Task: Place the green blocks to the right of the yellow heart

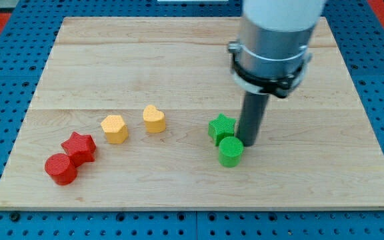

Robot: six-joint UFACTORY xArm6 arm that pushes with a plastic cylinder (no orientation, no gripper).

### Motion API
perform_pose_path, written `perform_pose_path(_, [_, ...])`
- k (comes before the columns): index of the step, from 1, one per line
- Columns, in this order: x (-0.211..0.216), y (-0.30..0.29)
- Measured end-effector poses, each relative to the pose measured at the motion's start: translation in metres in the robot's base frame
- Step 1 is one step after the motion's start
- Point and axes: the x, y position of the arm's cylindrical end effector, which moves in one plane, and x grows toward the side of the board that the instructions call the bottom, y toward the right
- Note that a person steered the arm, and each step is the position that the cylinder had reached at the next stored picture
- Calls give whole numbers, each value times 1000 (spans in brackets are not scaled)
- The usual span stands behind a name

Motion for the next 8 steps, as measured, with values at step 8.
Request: perform_pose_path(8, [67, -24])
